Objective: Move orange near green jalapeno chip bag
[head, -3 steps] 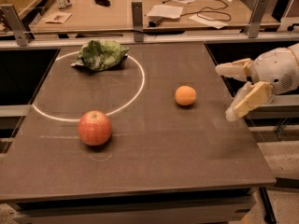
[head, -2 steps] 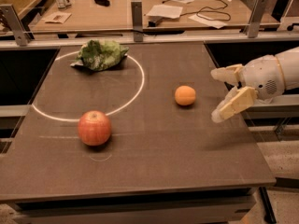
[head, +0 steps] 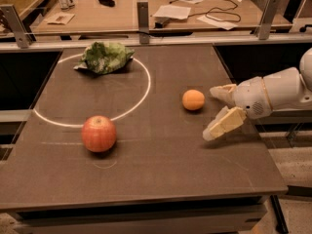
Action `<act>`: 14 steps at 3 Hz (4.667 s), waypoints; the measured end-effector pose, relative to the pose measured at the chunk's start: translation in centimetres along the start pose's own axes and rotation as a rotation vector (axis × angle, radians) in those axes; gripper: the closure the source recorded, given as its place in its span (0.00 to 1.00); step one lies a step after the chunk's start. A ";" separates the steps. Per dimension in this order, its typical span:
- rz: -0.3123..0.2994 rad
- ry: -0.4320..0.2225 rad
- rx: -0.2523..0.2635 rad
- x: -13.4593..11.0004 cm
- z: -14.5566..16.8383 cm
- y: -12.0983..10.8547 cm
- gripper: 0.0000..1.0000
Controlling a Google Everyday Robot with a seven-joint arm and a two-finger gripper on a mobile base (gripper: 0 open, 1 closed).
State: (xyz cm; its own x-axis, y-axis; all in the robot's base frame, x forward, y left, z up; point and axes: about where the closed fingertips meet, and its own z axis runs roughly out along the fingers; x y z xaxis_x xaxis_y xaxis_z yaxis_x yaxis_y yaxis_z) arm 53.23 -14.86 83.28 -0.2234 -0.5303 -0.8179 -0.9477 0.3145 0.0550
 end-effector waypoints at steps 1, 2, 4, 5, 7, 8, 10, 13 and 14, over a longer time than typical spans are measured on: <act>-0.028 -0.024 0.080 0.6 -0.5 -1.7 0.00; -0.041 -0.047 0.125 0.6 -1.2 -2.7 0.00; -0.098 -0.073 0.081 -1.1 -0.1 -3.1 0.00; -0.129 -0.081 0.045 -2.2 0.9 -3.3 0.00; -0.129 -0.034 -0.084 -1.1 4.6 -2.7 0.16; -0.127 -0.023 -0.119 -0.8 5.3 -2.7 0.38; -0.127 -0.023 -0.119 -1.8 4.6 -2.7 0.85; -0.159 -0.275 -0.022 -7.9 -3.3 -5.1 1.00; -0.163 -0.346 0.013 -11.2 -5.1 -6.5 1.00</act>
Offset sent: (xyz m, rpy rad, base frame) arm 0.0300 -0.0364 0.0052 0.0179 -0.1622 -0.1274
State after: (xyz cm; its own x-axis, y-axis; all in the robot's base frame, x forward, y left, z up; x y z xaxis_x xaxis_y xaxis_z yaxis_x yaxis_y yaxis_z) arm 60.68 -15.00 95.02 0.0225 -0.2776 -0.9604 -0.9609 0.2591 -0.0974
